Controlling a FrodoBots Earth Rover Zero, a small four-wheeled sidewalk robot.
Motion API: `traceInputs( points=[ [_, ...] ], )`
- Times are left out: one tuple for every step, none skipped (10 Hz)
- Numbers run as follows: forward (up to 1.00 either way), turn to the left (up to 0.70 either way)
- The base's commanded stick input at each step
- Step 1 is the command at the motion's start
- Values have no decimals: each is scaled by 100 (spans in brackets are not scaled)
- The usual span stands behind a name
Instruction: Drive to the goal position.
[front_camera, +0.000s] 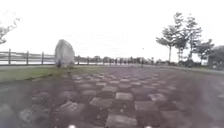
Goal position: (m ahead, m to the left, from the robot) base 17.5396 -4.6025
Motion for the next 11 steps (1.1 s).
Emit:
traceInputs(
  points=[
    [100, 0],
    [100, 0],
    [100, 0],
    [100, 0],
    [100, 0],
    [100, 0],
    [100, 0],
    [100, 0],
    [100, 0],
    [100, 0],
    [100, 0]
  ],
)
